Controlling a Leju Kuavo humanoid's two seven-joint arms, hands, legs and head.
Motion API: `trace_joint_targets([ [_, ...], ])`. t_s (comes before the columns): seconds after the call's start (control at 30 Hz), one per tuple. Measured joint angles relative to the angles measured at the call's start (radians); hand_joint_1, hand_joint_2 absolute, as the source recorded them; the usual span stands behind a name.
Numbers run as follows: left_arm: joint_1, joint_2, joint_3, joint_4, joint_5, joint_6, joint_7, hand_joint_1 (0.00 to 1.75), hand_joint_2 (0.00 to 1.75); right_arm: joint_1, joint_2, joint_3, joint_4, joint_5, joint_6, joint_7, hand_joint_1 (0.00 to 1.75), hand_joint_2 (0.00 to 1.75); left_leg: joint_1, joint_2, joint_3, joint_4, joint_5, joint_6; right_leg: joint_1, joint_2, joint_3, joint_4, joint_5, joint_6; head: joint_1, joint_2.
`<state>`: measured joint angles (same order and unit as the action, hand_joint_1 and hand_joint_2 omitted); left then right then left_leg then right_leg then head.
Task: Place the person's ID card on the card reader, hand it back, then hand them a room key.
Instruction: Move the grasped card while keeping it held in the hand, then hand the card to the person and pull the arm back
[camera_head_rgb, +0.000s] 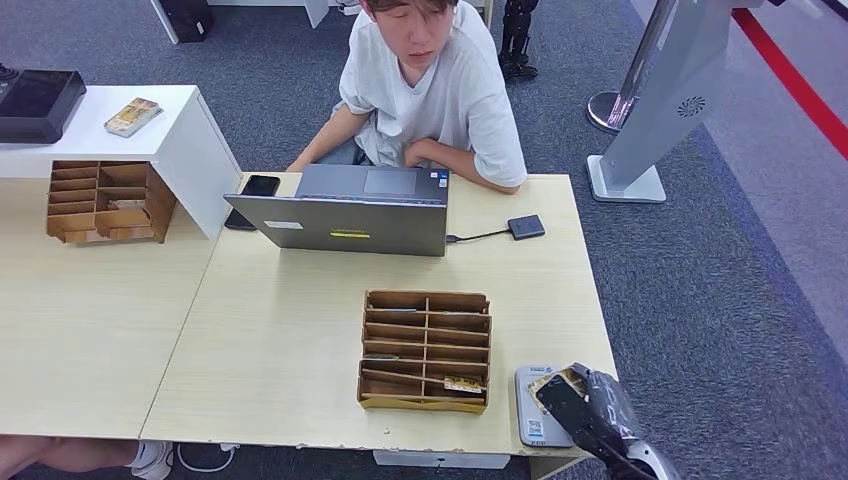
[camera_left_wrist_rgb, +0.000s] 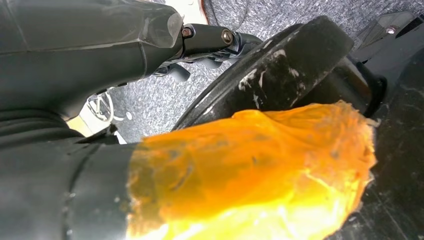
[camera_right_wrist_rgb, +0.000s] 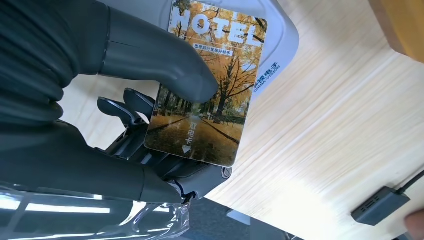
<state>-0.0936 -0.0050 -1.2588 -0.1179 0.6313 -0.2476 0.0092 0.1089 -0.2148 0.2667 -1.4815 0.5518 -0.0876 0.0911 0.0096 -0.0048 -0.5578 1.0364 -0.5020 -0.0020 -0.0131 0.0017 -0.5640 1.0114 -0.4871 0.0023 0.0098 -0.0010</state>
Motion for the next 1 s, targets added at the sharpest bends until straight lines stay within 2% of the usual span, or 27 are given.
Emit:
trace_joint_targets([
  [1.0,-0.002,-0.001,-0.012,0.000,0.008,0.000,0.004,0.00,0.00,-0.039,0.056,0.001,0.066,0.079,-0.017,0.025,1.75,1.75,0.000,0.000,0.001,0.000,0.000,0.000,0.000,0.000,0.001,0.000,0.000,0.000,0.000,0.000],
])
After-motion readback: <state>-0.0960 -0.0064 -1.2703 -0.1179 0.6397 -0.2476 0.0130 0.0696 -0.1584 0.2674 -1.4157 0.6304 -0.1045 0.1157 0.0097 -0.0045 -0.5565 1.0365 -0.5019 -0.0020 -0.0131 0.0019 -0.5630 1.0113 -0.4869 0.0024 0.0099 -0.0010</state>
